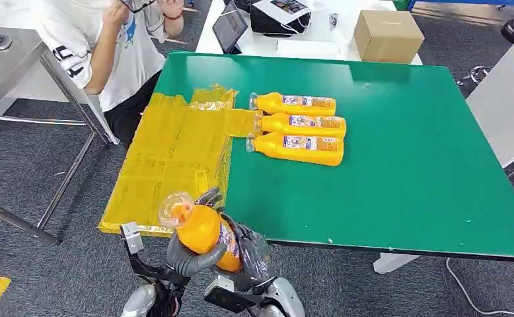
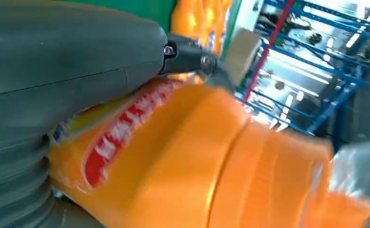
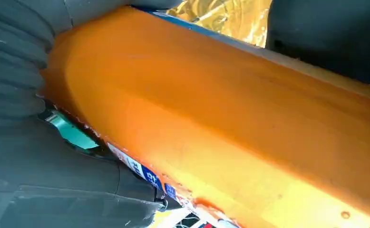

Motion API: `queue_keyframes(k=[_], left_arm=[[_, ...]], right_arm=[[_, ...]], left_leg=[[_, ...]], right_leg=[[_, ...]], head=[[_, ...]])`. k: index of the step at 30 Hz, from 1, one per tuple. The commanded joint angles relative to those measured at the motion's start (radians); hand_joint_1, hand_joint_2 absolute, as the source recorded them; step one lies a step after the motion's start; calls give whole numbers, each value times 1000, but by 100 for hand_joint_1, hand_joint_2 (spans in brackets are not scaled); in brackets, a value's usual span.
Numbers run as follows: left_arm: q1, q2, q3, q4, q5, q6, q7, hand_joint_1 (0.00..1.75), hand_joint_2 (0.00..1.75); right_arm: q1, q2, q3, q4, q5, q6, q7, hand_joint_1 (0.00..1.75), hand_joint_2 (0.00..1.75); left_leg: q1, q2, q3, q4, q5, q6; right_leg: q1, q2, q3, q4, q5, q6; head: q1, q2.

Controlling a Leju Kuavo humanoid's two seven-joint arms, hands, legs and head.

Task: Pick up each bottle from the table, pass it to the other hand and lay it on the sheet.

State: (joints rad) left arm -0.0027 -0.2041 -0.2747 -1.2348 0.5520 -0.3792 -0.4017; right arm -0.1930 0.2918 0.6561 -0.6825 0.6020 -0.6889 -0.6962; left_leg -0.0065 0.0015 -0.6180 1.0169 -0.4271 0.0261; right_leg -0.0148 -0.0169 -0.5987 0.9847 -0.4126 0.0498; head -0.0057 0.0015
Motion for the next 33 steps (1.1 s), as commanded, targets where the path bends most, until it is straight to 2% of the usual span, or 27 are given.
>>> queue_keyframes(k=[1, 12, 14, 15, 16, 18, 19, 22, 26, 29, 33], left_arm=[[-28, -25, -65, -34, 22, -35, 25, 175, 175], [-28, -25, -64, -41, 23, -33, 26, 175, 175], [-25, -24, -62, -49, 22, -28, 26, 175, 175], [-24, -24, -60, -51, 22, -26, 26, 175, 175], [-23, -25, -58, -53, 22, -23, 26, 175, 175], [-17, -25, -54, -58, 22, -19, 28, 175, 175], [-14, -25, -53, -60, 22, -19, 28, 175, 175], [-3, -25, -46, -70, 20, -8, 25, 175, 175], [-3, -25, -46, -70, 20, -8, 25, 175, 175], [-3, -28, -28, -76, 8, 13, 9, 175, 175], [-19, -30, 16, -68, -48, 79, -25, 175, 175]], right_arm=[[-3, 17, 42, 71, 37, 47, 6, 175, 175], [-3, 21, 27, 64, 34, 46, 5, 175, 175], [3, 24, 0, 38, -10, 95, -2, 145, 175], [6, 22, -1, 25, -18, 110, -2, 59, 175], [8, 20, -3, 17, -20, 113, -2, 0, 175], [12, 25, -20, 11, -31, 116, 0, 0, 175], [13, 28, -24, 9, -37, 122, 0, 0, 0], [28, 26, -41, -37, -81, 198, -2, 0, 0], [28, 26, -41, -37, -81, 198, -2, 0, 0], [58, -6, -34, -171, -160, 298, -2, 0, 0], [96, -43, -33, -321, -153, 362, -2, 0, 0]], left_leg=[[2, -3, 3, 0, -2, -2], [1, -2, 1, 0, -1, -1], [1, -3, 2, 1, -1, -2], [1, -2, 1, 0, -1, -1], [2, -3, 3, 1, -2, -2], [2, -3, 4, 1, -2, -2], [1, -2, 2, 1, -2, -2], [1, -2, 1, 0, -1, -1], [2, -2, 3, 1, -2, -2], [1, -2, 2, 1, -2, -2], [1, -3, 3, 1, -2, -2]], right_leg=[[1, -1, 4, 0, -2, -2], [1, -2, 2, 0, -1, -1], [1, -2, 3, 0, -2, -2], [1, -1, 2, 0, -1, -1], [1, -1, 4, 0, -2, -2], [2, -2, 5, 0, -3, -2], [1, -1, 3, 0, -2, -2], [1, -1, 2, 0, -1, -1], [1, -1, 4, 0, -2, -2], [1, -1, 3, 0, -2, -2], [1, -2, 4, 0, -2, -2]], head=[[0, 0], [0, 0], [0, 0], [0, 0], [0, 0], [0, 0], [0, 0], [0, 0], [0, 0], [0, 0], [0, 0]])
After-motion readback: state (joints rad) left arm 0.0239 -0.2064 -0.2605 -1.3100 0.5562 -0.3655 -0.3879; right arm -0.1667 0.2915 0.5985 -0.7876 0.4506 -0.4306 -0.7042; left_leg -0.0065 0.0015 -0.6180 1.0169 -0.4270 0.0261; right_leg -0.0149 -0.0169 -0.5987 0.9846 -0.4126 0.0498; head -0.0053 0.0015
